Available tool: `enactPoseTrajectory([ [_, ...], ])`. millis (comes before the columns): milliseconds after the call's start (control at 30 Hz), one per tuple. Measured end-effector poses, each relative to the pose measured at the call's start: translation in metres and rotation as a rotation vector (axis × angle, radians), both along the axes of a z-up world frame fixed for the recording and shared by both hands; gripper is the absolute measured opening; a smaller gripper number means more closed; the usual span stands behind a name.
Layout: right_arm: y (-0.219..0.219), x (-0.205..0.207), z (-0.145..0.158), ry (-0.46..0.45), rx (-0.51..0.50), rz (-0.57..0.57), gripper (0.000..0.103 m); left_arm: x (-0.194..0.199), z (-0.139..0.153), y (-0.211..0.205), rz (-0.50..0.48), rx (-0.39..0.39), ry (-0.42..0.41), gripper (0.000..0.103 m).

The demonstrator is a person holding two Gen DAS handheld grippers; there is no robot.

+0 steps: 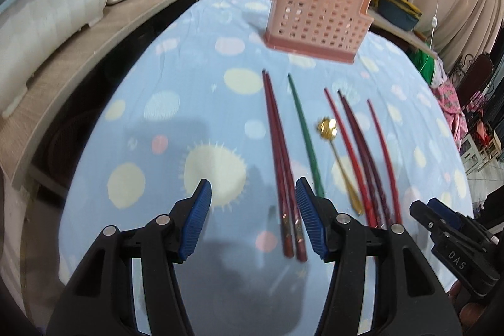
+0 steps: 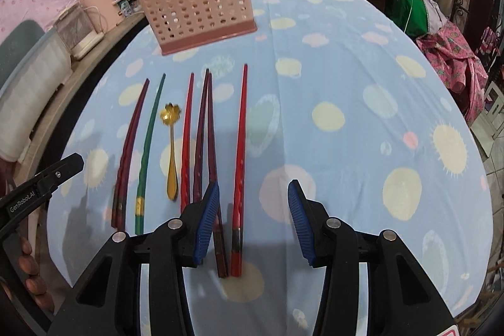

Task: Organize utensils
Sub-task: 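Withdraw both tools from the basket back over the utensils, then grasp a dark-red chopstick with the left tool while the right tool grasps a red one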

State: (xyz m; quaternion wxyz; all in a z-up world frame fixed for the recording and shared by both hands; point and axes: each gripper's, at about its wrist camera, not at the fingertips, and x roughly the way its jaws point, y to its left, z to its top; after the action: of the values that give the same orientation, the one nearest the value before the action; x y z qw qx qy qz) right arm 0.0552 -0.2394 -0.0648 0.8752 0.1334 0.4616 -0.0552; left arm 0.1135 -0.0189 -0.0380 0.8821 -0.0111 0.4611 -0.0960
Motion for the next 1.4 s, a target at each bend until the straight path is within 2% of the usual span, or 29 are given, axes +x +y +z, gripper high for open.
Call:
enactPoseTrajectory([
  [200,0.003,-0.003,-0.01,0.022,0.0,0.012,0.039,-0.008,-0.015,0.0,-0.007,0.008,0.029,0.053],
  [433,0.009,-0.007,-0.021,0.057,0.007,0.039,0.025,-0.011,-0.023,-0.003,-0.016,0.017,0.047,0.053],
  [767,0.009,-0.011,-0.025,0.057,-0.002,0.043,0.015,-0.013,-0.028,-0.009,-0.04,0.014,0.058,0.053],
  [1100,0.009,-0.013,-0.026,0.053,-0.008,0.045,0.014,-0.012,-0.041,-0.008,-0.033,0.011,0.1,0.051],
  [1400,0.008,-0.013,-0.025,0.054,-0.01,0.046,0.014,-0.011,-0.044,-0.011,-0.036,0.028,0.094,0.051],
])
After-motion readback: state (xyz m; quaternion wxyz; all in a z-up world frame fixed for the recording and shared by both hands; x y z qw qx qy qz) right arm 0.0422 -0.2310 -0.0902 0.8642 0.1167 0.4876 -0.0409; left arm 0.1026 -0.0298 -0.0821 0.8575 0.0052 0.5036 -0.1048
